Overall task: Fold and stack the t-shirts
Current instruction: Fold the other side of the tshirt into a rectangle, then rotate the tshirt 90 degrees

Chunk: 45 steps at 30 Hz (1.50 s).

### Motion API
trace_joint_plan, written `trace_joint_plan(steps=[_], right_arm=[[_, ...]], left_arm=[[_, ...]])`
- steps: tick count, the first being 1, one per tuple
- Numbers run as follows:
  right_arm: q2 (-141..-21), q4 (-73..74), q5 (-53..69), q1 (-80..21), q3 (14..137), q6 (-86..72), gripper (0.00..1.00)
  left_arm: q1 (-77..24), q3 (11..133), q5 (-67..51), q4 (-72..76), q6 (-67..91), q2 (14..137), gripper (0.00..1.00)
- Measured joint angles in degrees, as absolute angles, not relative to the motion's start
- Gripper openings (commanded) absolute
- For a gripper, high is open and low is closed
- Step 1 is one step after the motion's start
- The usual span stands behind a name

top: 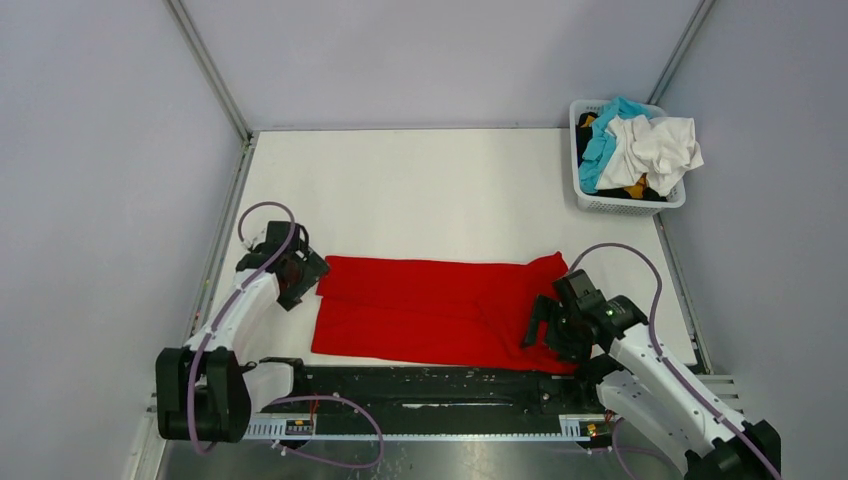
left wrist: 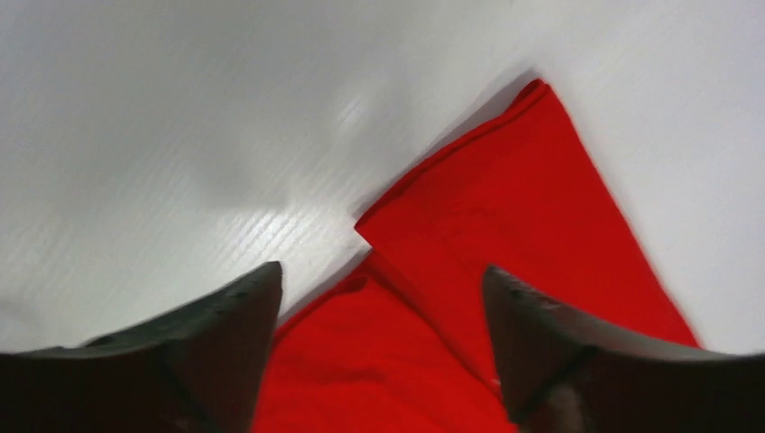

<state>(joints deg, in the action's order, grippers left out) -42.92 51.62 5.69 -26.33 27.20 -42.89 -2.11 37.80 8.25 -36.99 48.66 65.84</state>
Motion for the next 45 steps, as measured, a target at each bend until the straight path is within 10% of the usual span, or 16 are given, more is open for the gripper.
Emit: trace_joint_plan(steps=[16, 29, 45], right_arm=[[-38.15, 43.4, 7.7, -26.52, 35.86, -36.84, 0.99], [-82.59, 24.69, 3.9, -22.52, 42.33, -41.04, 1.0], [-142.17, 39.72, 18.06, -17.19, 124.03, -37.06, 0.99]], left_arm=[[-5.48, 42.13, -2.9, -32.93, 47.51, 62.89, 0.99], [-9.04, 36.03, -8.58, -23.51, 47.86, 75.07, 0.99], [-26.63, 21.74, -8.05, -19.92, 64.16, 55.09, 0.99]])
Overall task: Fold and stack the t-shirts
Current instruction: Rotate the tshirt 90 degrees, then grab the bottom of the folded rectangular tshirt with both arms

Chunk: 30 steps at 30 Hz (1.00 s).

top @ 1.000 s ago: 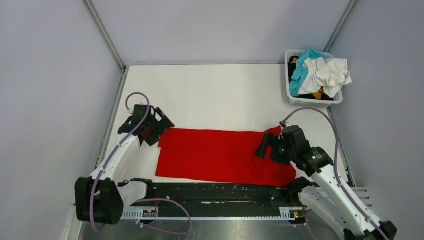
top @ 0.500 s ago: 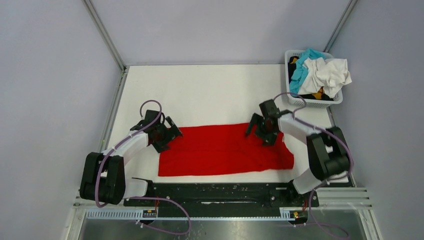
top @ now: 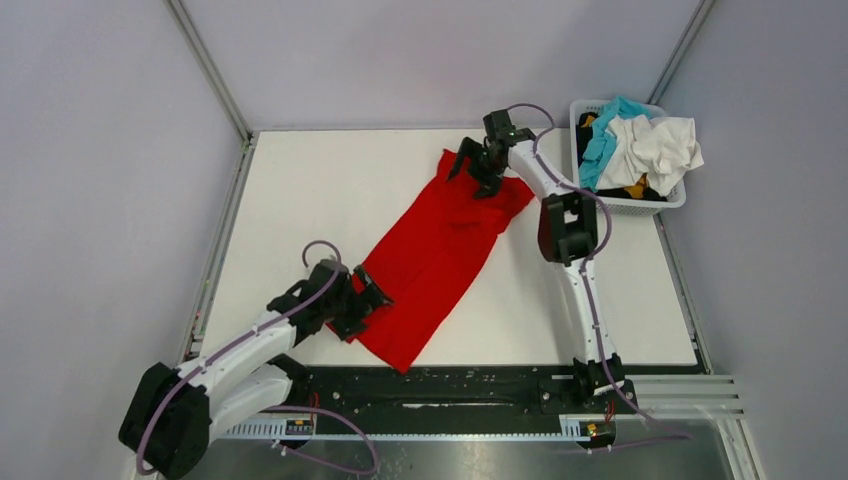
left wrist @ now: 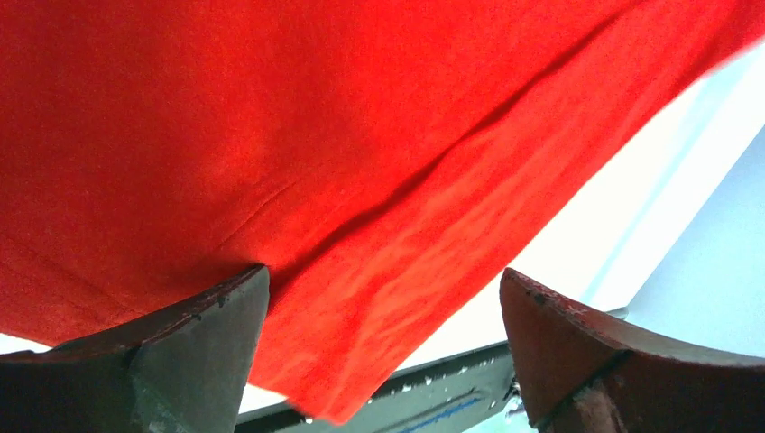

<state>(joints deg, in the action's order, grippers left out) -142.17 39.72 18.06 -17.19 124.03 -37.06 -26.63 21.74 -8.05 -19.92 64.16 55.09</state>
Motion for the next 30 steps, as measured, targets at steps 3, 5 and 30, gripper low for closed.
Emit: trace_joint_plan(steps=[3, 5, 30], right_arm=[[-152.62, 42.94, 20.53, -17.19, 142.52, -36.93, 0.99], [-156.29, 42.52, 22.02, -17.19, 148.44, -37.47, 0.99], [-119.13, 31.77, 20.53, -18.02, 112.62, -19.94, 0.99]], left_arm=[[-32.53, 20.67, -7.07, -20.49, 67.66, 52.8, 0.99], [-35.66, 20.49, -6.52, -20.27, 69.32, 52.49, 0.99], [-59.37, 42.06, 1.23, -17.58, 63.42, 70.02, 0.99]])
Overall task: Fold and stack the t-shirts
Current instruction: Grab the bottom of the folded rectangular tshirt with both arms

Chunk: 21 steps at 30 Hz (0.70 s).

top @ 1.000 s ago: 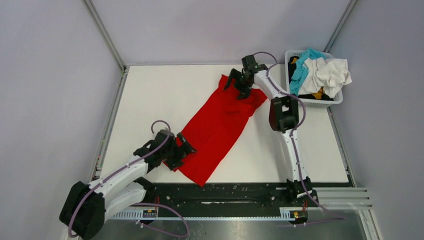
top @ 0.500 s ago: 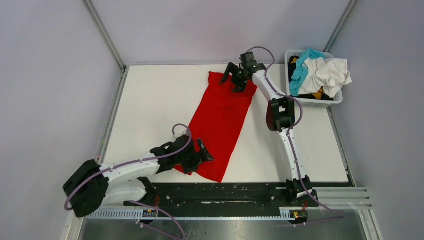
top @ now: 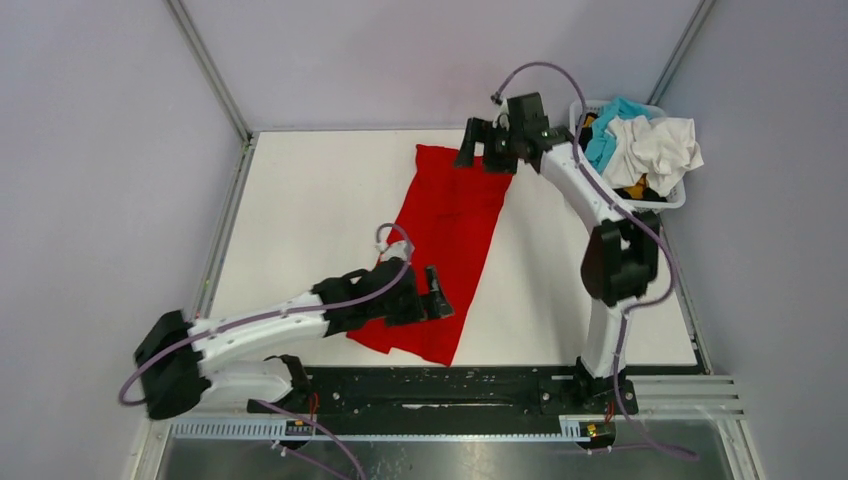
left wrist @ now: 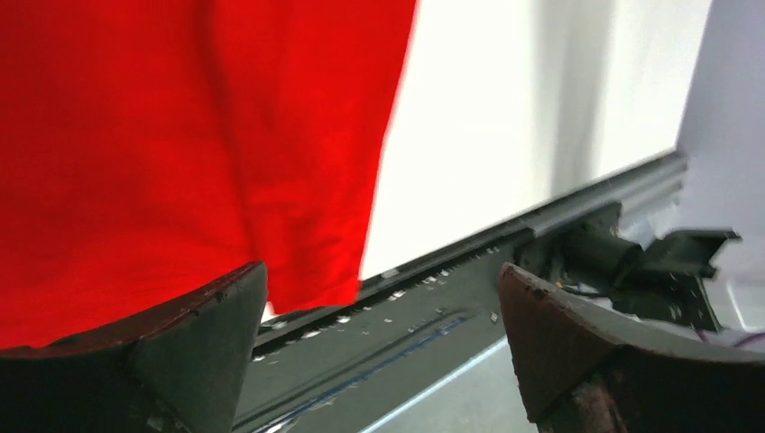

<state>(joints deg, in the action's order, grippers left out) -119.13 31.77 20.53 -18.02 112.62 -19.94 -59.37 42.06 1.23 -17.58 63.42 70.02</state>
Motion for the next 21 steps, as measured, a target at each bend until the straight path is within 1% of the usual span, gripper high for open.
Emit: trace_joint_plan(steps=[3, 5, 7, 8, 10, 13, 17, 21], right_arm=[[-104.6, 24.16, 20.43, -19.27, 92.29, -19.05, 0.99], [-95.13, 20.82, 20.21, -20.84, 79.59, -19.07, 0.99], [-89.01, 19.33, 18.98, -22.83, 71.57, -19.57, 0.99], [-86.17, 19.11, 18.2, -24.34, 67.66, -20.05, 0.99], [-82.04, 18.7, 17.17, -28.16, 61.14, -21.34, 0.99], [-79.81, 19.22, 16.73, -34.94, 55.44, -23.31, 0.99], [-80.12, 19.46, 18.09, -45.71, 51.16, -26.74, 0.99], [-83.83, 18.46, 19.49, -50.96, 50.72, -29.17, 0.99]], left_arm=[[-57.6, 42.37, 8.16, -27.22, 61.91, 60.9, 0.99], [-53.15, 41.67, 11.0, -31.83, 61.56, 54.89, 0.99], [-46.04, 39.13, 11.94, -33.8, 60.99, 49.74, 0.99], [-40.73, 36.53, 11.84, -34.48, 60.25, 47.13, 0.99], [-34.02, 32.88, 10.76, -36.03, 59.0, 45.28, 0.99], [-27.09, 28.36, 8.01, -37.74, 56.77, 46.87, 0.99], [-25.08, 26.46, 4.78, -38.74, 54.74, 49.41, 0.99], [-24.16, 26.46, 3.07, -38.02, 53.47, 49.67, 0.99]])
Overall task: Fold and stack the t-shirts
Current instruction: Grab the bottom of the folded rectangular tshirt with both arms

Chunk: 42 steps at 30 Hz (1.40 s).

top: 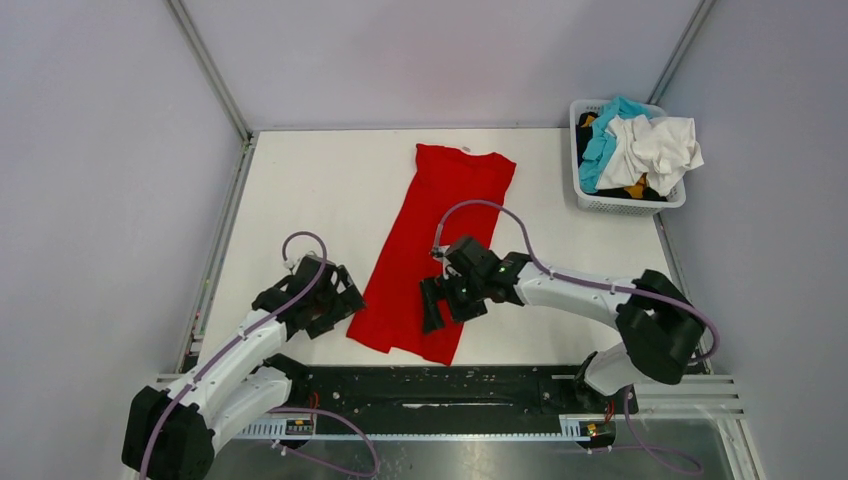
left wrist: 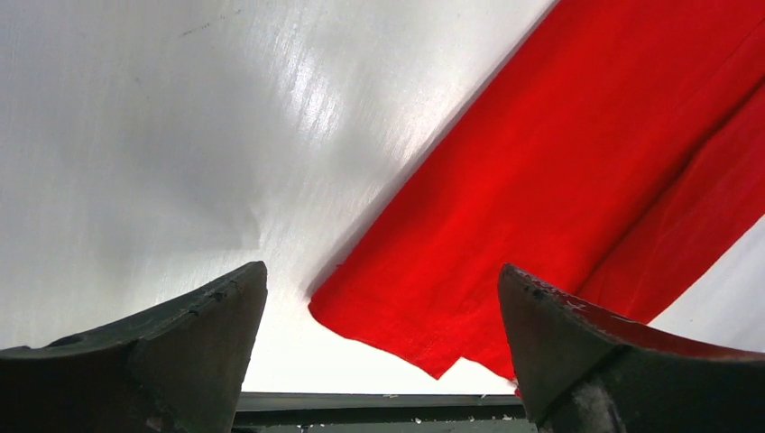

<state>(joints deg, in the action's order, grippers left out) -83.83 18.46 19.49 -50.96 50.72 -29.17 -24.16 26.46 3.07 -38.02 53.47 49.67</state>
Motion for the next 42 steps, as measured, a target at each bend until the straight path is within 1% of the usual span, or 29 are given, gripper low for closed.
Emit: trace_joint_plan(steps=[10, 15, 19, 24, 27, 31, 36, 37, 42], right_arm=[[-94.7, 16.6, 21.39, -55.53, 52.73, -31.59, 0.99], [-95.88, 16.47, 22.2, -57.12, 55.0, -31.59, 0.99], [-96.77, 16.69, 22.41, -58.67, 58.92, -31.59, 0.99], [-101.34, 16.14, 24.82, -61.8, 65.25, -31.4, 0.99], [-102.61, 15.49, 25.65, -63.11, 66.61, -30.92, 0.99], [-101.27, 15.55, 24.75, -63.37, 65.67, -28.86, 0.99], [-92.6, 16.71, 20.58, -63.37, 57.47, -24.38, 0.99], [-90.67, 17.61, 19.51, -63.37, 55.64, -23.49, 0.97], [-88.79, 21.02, 14.87, -63.37, 52.16, -21.17, 0.93]], left_arm=[[-20.6, 24.45, 2.52, -37.58, 52.69, 48.34, 0.99], [-19.68, 23.9, 2.52, -37.58, 52.69, 47.55, 0.99], [-19.33, 23.86, 2.46, -37.52, 52.71, 47.18, 0.99], [-19.11, 23.07, 1.89, -36.77, 52.73, 47.18, 0.98], [-19.07, 22.52, 0.95, -35.9, 52.84, 46.81, 0.91], [-19.07, 21.41, -0.32, -34.94, 53.06, 45.47, 0.82], [-19.05, 20.58, -1.76, -34.28, 53.17, 44.84, 0.68], [-19.07, 20.43, -1.98, -34.24, 53.17, 44.82, 0.65], [-19.07, 19.7, -4.56, -32.73, 53.52, 45.69, 0.57]])
